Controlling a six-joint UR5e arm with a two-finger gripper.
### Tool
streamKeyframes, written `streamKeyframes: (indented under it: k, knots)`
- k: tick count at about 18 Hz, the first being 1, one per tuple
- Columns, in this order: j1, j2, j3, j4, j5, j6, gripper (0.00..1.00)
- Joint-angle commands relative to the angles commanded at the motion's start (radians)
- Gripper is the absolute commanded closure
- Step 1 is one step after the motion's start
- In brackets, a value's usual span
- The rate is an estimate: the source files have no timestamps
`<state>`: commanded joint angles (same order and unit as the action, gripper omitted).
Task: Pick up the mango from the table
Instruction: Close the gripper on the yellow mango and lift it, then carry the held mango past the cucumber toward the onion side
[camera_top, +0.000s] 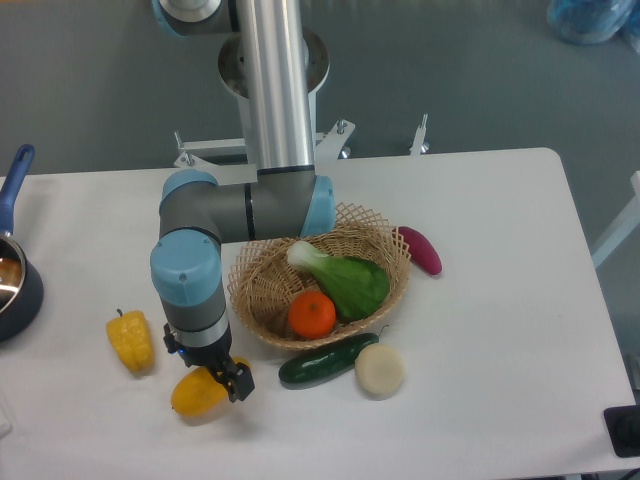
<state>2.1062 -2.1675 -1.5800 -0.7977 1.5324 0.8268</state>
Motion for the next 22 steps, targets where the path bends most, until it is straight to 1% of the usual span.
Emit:
streamKeyframes:
  k: [3,4,5,6,7,9,11,14,15,18,19,20,22]
  knots:
    - [-0.002,-0.003,0.0,0.0,0.0,0.014,0.01]
    - [-0.003,-0.003,-0.003,0.0,0.0,0.014,0.29]
    - [-0.003,-0.003,-0.003,0.0,0.0,0.014,0.42]
    - [-0.003,-0.003,-0.003,-0.002,0.0,0.014,0.51]
    - [-0.003,-0.003,-0.003,-0.002,0.0,0.014,0.65]
    - [-0.003,-0.003,0.0,-0.002,0.0,0.012,0.8]
    - [-0.003,0.0,0.002,-0.002,-0.002,0.014,0.85]
    - [0.0,0.011,0.017,-0.002,-0.005,0.012,0.87]
    - [0.005,0.023,0.028,-0.002,-0.006,0.011,0.87]
    - [0.049,0.086,0.066,-0.003,-0.009,-0.003,0.86]
    - [0.076,0.107,0.084,-0.005,-0.011,-0.024,0.86]
    - [0.109,0.129,0.087,-0.003,-0.012,-0.047,0.86]
    - [0.162,0.178,0.091,-0.003,-0.041,-0.044,0.86]
